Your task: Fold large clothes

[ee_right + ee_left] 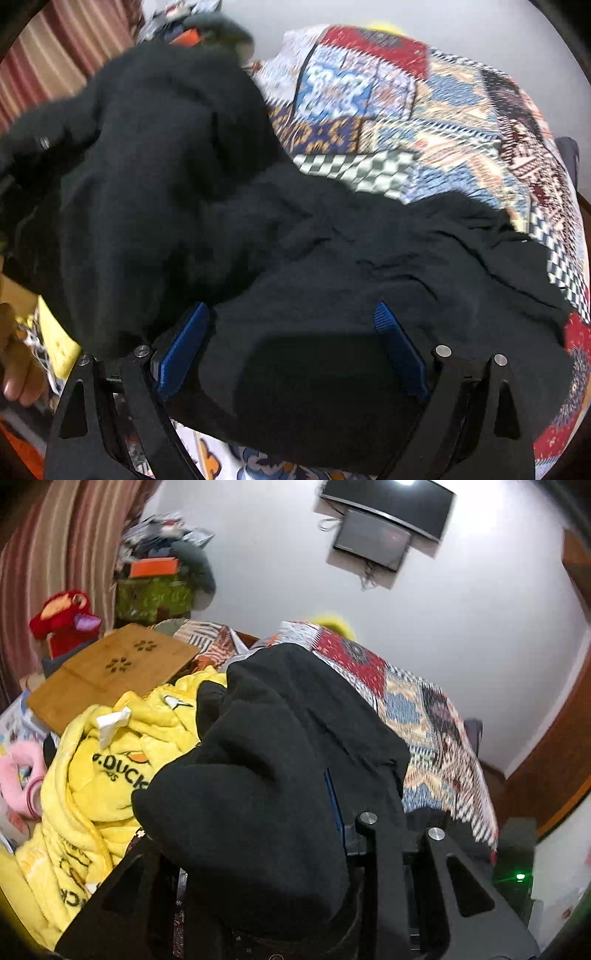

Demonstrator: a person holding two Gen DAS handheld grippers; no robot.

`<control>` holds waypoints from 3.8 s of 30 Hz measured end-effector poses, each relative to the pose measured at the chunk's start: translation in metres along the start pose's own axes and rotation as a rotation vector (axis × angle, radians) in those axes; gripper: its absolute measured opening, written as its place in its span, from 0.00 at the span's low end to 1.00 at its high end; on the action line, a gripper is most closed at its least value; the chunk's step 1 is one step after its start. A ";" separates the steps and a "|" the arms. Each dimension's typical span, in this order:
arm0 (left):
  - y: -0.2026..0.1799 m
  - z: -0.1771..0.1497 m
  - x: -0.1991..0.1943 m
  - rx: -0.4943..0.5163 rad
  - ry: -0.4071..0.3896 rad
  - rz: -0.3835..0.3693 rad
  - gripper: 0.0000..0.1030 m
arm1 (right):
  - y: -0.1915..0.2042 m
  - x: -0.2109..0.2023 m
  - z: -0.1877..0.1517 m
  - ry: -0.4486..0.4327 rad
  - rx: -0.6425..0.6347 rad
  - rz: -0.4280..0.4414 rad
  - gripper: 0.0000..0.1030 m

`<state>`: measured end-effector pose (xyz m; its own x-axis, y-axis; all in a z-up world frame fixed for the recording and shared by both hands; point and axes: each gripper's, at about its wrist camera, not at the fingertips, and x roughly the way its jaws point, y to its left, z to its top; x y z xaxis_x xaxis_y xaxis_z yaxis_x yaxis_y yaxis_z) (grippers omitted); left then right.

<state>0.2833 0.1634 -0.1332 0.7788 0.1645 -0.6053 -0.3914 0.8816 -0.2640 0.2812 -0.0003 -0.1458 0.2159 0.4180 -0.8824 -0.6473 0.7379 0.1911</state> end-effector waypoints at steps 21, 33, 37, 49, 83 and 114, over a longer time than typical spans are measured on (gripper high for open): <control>-0.080 0.003 -0.013 0.194 -0.074 0.052 0.30 | -0.137 -0.063 -0.094 -0.029 0.290 -0.190 0.88; -0.226 -0.029 -0.024 0.519 -0.104 -0.081 0.30 | -0.164 -0.034 -0.099 -0.014 0.434 0.032 0.86; -0.264 -0.059 -0.009 0.631 -0.004 -0.162 0.30 | -0.160 -0.038 -0.105 -0.018 0.439 0.043 0.86; -0.260 -0.088 0.024 0.536 0.361 -0.454 0.31 | -0.187 -0.097 -0.146 -0.061 0.410 -0.161 0.85; -0.161 -0.033 -0.010 0.534 0.313 -0.225 0.88 | -0.155 -0.206 -0.100 -0.317 0.338 -0.180 0.86; -0.166 -0.109 0.007 0.590 0.354 -0.253 0.98 | -0.182 -0.096 -0.126 -0.091 0.424 -0.022 0.93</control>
<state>0.3006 -0.0301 -0.1755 0.5662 -0.1409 -0.8121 0.1867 0.9816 -0.0401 0.2861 -0.2413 -0.1504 0.3028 0.4306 -0.8502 -0.2885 0.8917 0.3489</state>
